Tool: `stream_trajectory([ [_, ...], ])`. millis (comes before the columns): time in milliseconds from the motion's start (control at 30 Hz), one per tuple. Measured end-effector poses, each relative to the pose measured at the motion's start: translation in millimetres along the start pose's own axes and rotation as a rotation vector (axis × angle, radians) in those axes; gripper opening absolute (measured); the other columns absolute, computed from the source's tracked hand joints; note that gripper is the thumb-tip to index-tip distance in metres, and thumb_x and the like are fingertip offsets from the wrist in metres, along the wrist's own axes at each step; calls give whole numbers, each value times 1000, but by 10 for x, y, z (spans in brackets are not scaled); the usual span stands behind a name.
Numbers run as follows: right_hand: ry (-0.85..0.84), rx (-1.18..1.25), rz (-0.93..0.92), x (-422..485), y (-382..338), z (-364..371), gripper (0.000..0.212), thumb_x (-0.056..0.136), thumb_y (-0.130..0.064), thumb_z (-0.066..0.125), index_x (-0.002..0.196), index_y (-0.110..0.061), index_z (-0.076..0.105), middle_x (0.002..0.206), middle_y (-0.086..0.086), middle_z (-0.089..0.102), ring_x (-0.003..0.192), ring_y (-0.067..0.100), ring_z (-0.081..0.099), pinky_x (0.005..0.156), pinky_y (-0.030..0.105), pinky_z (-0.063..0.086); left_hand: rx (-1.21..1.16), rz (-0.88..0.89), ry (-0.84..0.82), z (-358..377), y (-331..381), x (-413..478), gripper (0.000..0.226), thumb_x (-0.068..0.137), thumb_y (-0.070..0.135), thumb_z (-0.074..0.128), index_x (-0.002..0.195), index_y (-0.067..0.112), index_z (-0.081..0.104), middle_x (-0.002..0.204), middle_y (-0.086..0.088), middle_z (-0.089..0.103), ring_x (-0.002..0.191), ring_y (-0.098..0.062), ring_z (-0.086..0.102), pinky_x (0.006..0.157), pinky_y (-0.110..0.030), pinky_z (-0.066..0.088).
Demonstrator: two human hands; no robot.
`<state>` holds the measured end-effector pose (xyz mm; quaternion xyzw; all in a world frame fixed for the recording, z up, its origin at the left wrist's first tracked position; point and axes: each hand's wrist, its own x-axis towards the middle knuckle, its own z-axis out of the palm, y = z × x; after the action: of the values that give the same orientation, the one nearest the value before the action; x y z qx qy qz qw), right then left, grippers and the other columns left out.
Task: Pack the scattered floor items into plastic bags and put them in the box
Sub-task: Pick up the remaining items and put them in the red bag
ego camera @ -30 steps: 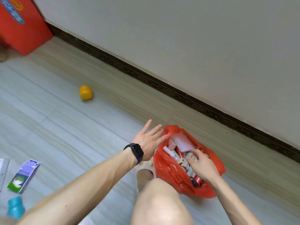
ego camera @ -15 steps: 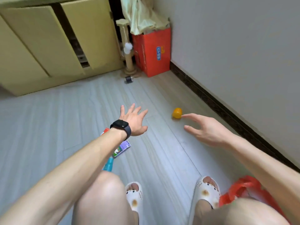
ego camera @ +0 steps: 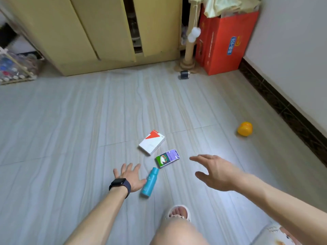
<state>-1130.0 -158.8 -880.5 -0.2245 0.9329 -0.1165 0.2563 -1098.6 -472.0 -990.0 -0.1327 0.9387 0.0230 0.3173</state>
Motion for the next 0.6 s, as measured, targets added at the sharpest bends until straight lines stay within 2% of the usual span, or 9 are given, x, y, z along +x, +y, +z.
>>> stream_trajectory([
  [133,-195,-73,15,460,51,567,58,99,-42,44,153,-35,25,152,-8,37,135,22,38,102,39,44,-31,3,-81,441,24,298,83,86,66,45,155,34,12,163,-3,13,149,-28,8,115,-56,8],
  [233,-312,-115,28,818,98,921,59,100,-41,43,154,-34,21,161,-1,24,145,23,26,108,38,39,-80,22,-58,701,124,503,85,83,67,49,153,35,12,159,-2,20,145,-29,18,112,-53,15],
  [300,-341,-136,27,1083,117,1094,60,100,-41,43,155,-33,20,164,2,16,148,24,20,111,38,36,-136,23,-17,866,187,638,90,81,67,50,152,39,4,160,0,17,143,-30,22,110,-52,21],
  [400,-284,-168,6,1541,137,1323,65,98,-38,45,155,-31,14,165,7,3,149,28,14,115,42,31,-167,26,96,1095,283,804,82,88,63,42,150,46,-8,161,-1,13,141,-36,23,107,-51,28],
  [500,-150,-198,-16,2002,115,1511,78,95,-39,46,157,-34,-1,166,8,-8,151,31,3,118,47,20,-220,-5,166,1252,388,873,71,96,56,35,151,45,-8,163,-2,7,145,-43,11,110,-54,26],
  [600,-75,-297,-60,2335,37,1633,78,96,-39,43,156,-35,-7,165,8,-16,152,33,-6,120,52,10,-243,-12,181,1314,456,850,65,98,53,32,152,44,-4,163,-5,9,145,-46,8,109,-57,28],
])
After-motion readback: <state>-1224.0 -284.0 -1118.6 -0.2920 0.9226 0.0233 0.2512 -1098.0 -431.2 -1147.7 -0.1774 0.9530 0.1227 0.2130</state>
